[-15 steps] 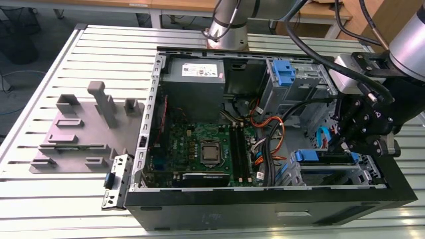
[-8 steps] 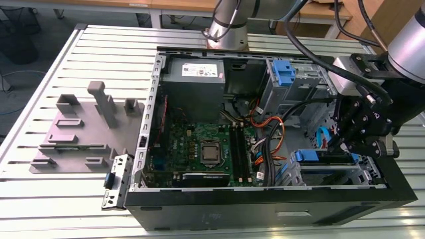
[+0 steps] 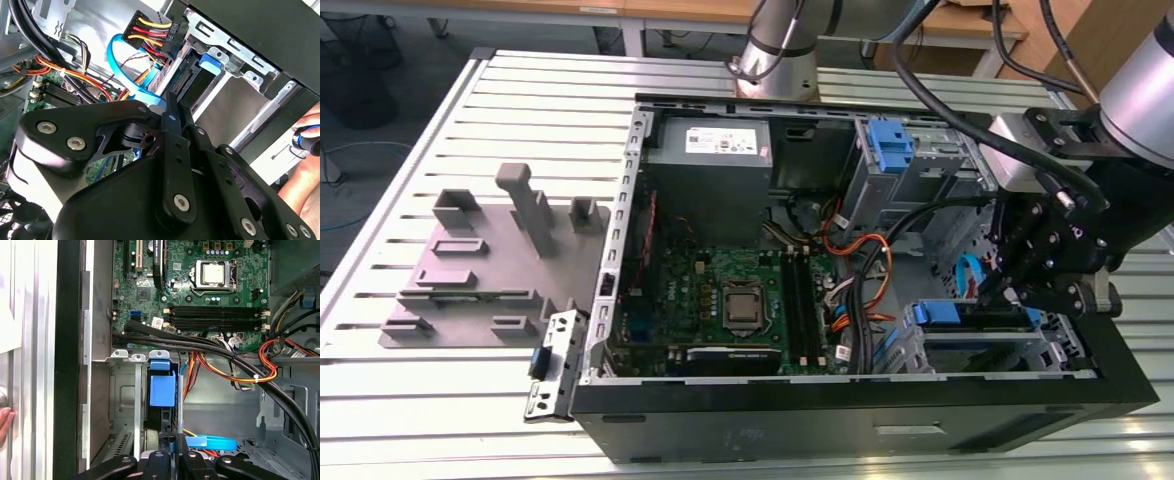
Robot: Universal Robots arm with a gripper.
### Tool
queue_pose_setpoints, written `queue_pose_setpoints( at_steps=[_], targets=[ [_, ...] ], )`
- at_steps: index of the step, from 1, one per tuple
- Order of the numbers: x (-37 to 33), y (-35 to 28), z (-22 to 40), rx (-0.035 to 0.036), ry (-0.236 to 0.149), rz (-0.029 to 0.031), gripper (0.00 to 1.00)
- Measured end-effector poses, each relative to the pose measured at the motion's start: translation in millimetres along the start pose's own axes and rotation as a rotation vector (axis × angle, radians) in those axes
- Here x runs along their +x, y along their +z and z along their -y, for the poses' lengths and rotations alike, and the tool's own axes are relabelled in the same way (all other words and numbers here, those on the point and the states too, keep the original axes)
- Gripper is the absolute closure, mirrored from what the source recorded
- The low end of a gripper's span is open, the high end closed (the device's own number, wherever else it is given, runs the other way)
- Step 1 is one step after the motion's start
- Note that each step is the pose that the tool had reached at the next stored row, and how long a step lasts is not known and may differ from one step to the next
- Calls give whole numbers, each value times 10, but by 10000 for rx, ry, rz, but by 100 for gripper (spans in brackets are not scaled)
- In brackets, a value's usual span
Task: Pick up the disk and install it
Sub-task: 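Insert the first disk wire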
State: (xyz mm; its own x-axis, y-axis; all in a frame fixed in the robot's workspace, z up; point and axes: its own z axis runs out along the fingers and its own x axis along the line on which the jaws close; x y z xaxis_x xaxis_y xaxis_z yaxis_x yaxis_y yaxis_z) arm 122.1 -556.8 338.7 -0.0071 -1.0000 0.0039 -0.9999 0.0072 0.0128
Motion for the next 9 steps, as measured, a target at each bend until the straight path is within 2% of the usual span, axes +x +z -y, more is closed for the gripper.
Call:
queue_pose_setpoints(
  at_steps=[9],
  targets=[
    [0,25,1,0,-1,4,84]
  ],
)
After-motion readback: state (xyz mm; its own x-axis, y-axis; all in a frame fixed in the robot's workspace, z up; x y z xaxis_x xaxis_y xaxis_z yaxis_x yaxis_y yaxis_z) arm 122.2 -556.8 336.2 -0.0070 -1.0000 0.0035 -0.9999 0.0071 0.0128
